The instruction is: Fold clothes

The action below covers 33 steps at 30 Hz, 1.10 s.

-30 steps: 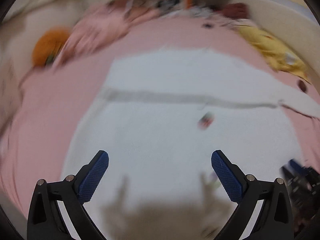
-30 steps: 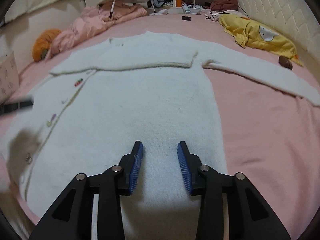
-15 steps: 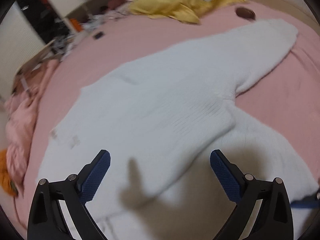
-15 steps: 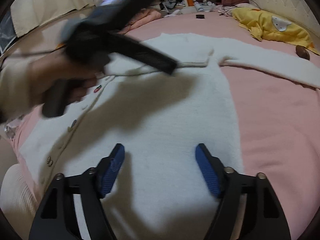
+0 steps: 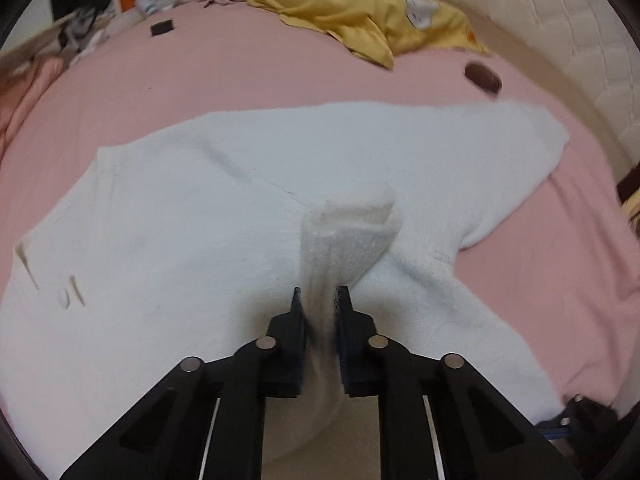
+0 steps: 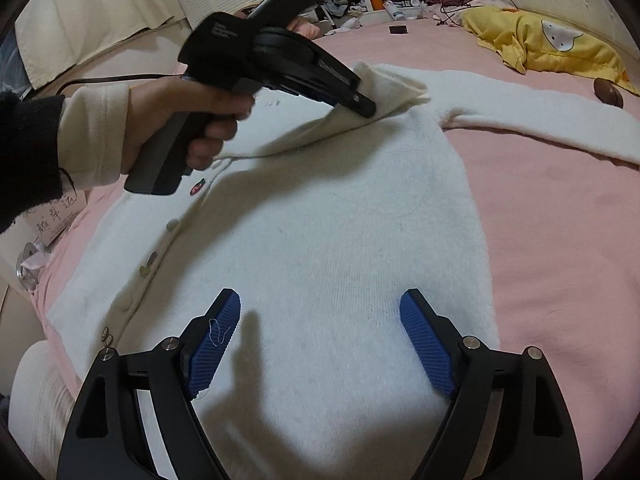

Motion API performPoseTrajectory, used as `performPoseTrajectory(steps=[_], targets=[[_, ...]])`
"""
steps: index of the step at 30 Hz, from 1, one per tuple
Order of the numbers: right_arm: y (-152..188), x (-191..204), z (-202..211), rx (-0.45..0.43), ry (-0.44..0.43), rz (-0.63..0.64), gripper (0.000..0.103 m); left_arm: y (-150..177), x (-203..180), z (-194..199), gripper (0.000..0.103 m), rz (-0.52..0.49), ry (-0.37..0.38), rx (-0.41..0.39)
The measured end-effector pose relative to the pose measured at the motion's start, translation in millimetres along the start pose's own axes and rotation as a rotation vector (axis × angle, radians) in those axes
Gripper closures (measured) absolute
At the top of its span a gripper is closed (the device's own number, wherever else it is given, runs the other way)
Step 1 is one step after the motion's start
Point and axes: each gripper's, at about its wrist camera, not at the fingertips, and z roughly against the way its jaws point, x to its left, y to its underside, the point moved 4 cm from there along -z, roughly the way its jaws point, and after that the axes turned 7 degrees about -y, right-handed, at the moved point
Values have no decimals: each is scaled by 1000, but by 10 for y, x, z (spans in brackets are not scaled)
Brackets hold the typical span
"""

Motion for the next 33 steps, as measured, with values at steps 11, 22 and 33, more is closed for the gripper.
performPoseTrajectory(steps=[11,22,33], targets=[[59,77,-62,10,46,87,20,304,1704,1540,91,422,-184,-318],[116,172,-148,32,126,181,17,2435,4291,3209,94,802,-760,-333],[123,224,-201,69,191,213,17,4412,5074,3097,94,1114,-932,-204]])
